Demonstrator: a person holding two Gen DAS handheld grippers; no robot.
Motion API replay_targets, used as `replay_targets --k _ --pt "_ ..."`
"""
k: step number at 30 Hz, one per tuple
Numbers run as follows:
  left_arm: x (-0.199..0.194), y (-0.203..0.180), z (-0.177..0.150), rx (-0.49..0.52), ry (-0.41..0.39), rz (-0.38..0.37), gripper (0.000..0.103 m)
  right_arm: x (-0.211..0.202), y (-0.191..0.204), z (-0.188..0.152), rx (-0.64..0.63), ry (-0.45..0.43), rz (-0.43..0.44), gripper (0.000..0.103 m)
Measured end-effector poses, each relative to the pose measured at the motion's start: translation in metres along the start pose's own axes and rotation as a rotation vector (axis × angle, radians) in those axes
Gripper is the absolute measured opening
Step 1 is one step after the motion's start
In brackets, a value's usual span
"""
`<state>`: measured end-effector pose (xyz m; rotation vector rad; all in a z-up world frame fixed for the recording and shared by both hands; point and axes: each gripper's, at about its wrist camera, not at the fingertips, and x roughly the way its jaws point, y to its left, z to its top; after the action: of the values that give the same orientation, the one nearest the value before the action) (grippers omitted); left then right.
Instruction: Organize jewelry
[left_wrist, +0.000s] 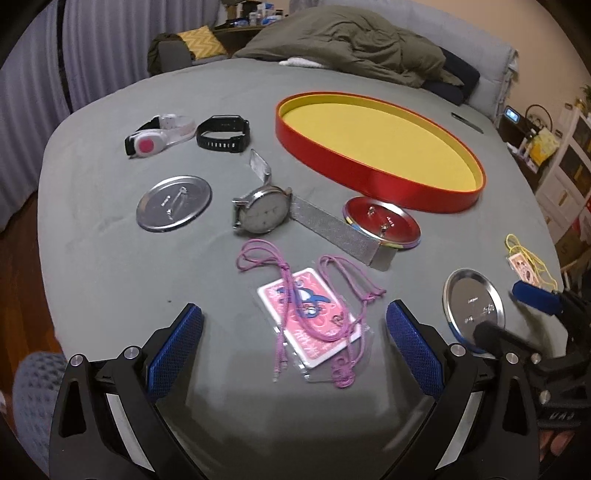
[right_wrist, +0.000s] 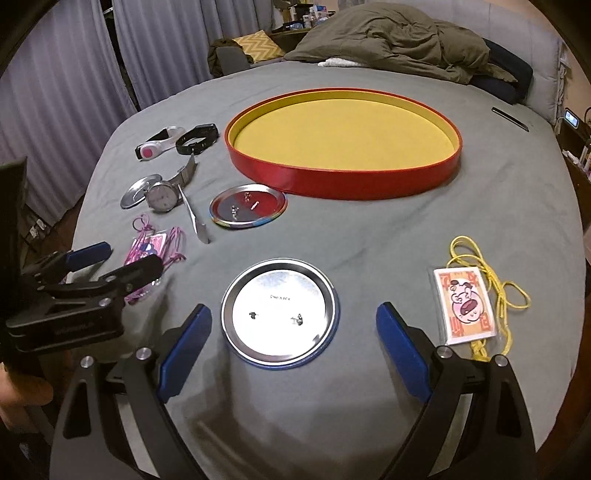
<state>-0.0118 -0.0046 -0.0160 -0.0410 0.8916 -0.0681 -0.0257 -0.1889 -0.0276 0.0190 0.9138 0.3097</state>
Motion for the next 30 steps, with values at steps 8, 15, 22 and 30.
replay_targets --k 8,15,22,30 --pt "0.019 -0.010 0.002 -0.087 0.021 0.098 0.098 0.013 0.001 -0.007 -0.050 0.041 0.005 0.092" --pt "0.020 -0.017 -0.001 -0.058 -0.001 0.161 0.098 0.021 0.013 -0.012 -0.107 0.037 -0.057 0.095" --pt "0.020 -0.022 -0.001 -0.036 0.000 0.191 0.098 0.021 0.011 -0.011 -0.098 0.034 -0.047 0.095" --pt "0.021 -0.022 -0.002 -0.036 -0.006 0.189 0.098 0.022 0.011 -0.010 -0.092 0.039 -0.041 0.095"
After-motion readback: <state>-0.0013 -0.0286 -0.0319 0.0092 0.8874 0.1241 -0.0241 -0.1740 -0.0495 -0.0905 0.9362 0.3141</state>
